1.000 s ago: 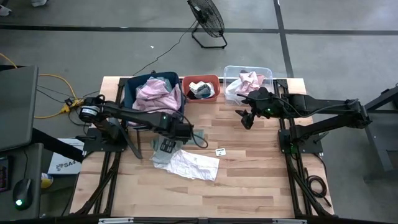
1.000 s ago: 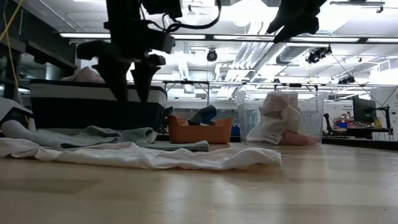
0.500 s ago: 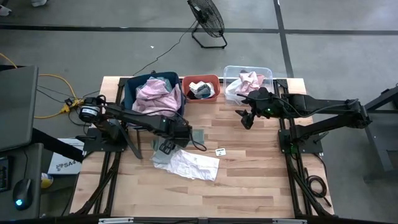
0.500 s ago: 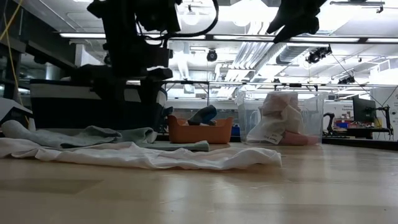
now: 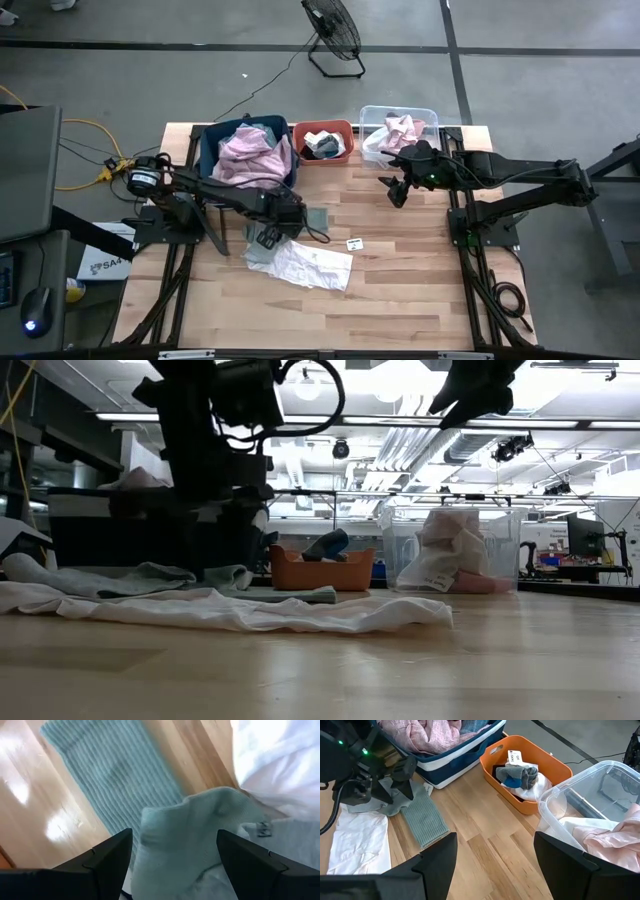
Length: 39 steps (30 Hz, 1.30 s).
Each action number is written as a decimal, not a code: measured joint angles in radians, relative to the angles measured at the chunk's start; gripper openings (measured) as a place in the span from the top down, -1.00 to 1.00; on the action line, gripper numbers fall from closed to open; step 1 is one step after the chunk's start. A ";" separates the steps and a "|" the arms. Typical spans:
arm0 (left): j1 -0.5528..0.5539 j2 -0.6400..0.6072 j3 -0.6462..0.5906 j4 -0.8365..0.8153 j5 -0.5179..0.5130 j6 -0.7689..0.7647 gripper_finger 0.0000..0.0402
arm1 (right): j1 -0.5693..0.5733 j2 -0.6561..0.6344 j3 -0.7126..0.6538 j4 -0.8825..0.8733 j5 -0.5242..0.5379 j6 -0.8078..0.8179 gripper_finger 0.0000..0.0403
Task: Pick & Place Cloths
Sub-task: Put the gray sock into the orange bin
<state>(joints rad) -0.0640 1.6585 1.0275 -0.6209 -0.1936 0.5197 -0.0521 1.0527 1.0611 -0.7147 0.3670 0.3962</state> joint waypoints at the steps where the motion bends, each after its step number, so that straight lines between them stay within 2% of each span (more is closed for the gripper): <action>1: 0.003 0.000 -0.004 0.010 0.000 -0.001 -0.42 | 0.000 0.000 0.000 0.000 0.000 0.000 -0.27; 11: 0.045 0.000 -0.043 0.046 0.008 -0.030 -0.42 | 0.000 0.000 0.000 0.000 0.000 0.003 -0.27; 14: 0.045 0.000 -0.043 0.046 0.036 -0.053 -0.36 | 0.000 0.000 0.000 0.000 0.000 0.003 -0.27; 19: 0.044 0.000 -0.043 0.039 0.059 -0.065 -0.05 | 0.000 0.000 0.000 0.000 0.000 0.003 -0.27; 30: 0.044 0.000 -0.043 0.005 0.073 -0.093 0.88 | 0.000 0.000 0.000 0.000 0.000 0.003 -0.27; 32: 0.044 0.000 -0.043 0.000 0.073 -0.105 0.95 | 0.000 0.000 0.000 0.000 0.000 0.003 -0.27; 39: 0.044 0.000 -0.032 -0.019 0.073 -0.116 0.97 | 0.000 0.000 0.000 0.000 0.000 0.003 -0.27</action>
<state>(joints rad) -0.0196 1.6585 0.9953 -0.6402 -0.1209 0.4039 -0.0521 1.0527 1.0612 -0.7147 0.3668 0.3991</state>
